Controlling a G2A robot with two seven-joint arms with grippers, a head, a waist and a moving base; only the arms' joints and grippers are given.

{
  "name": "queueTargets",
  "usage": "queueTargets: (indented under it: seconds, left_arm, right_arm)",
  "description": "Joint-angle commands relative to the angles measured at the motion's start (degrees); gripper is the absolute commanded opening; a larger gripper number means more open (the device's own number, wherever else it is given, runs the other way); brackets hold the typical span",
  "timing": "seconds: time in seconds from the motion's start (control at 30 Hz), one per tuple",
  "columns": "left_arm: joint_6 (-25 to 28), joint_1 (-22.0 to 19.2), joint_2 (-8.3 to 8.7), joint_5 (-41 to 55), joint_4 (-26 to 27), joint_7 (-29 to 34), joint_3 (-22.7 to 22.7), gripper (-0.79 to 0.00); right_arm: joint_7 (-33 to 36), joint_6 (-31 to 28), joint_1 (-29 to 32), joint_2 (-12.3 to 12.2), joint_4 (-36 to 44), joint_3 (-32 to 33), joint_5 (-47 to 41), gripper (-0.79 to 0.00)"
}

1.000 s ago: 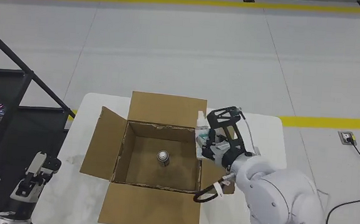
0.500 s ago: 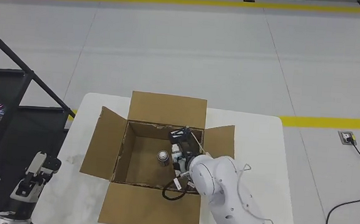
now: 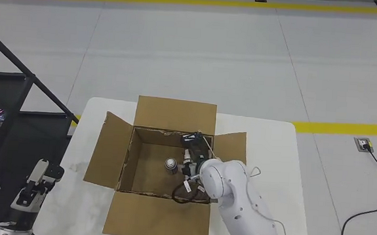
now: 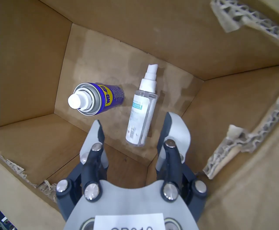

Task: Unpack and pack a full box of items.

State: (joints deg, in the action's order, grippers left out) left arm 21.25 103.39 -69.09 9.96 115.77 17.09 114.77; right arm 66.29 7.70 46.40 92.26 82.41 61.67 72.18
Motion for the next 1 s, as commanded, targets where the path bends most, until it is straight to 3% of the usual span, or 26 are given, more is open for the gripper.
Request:
queueTargets:
  seconds: [0.0,0.2,0.43,0.57,0.77,0.97]
  left_arm:
    - [-0.1,-0.1,0.00,0.0,0.0,0.0,0.0,0.000]
    - [0.1,-1.2,0.35,-5.6,0.4,4.1,-0.9,0.000]
    - [1.0,-3.0,0.78,-8.3,0.4,10.4,-4.4,0.000]
    - [1.8,-3.5,1.01,-9.2,1.4,14.0,-6.6,0.000]
    - [1.2,-4.5,1.30,-12.7,1.7,17.6,-10.6,0.000]
    - [-0.6,-6.7,1.39,-17.3,-0.3,18.0,-15.2,0.000]
  right_arm:
    - [0.2,-0.3,0.9,-0.2,2.2,0.8,0.0,-0.025]
    - [1.7,-4.8,7.3,-1.5,16.7,5.6,-4.4,0.000]
    - [5.2,-11.9,15.5,-3.2,35.4,15.7,-17.0,0.000]
    - [4.0,-11.2,19.0,-4.1,41.5,23.2,-20.3,0.000]
    - [4.4,-9.8,21.6,-5.3,40.5,34.3,-26.8,0.000]
    - [11.4,-13.1,18.2,-6.8,28.5,39.6,-37.6,0.000]
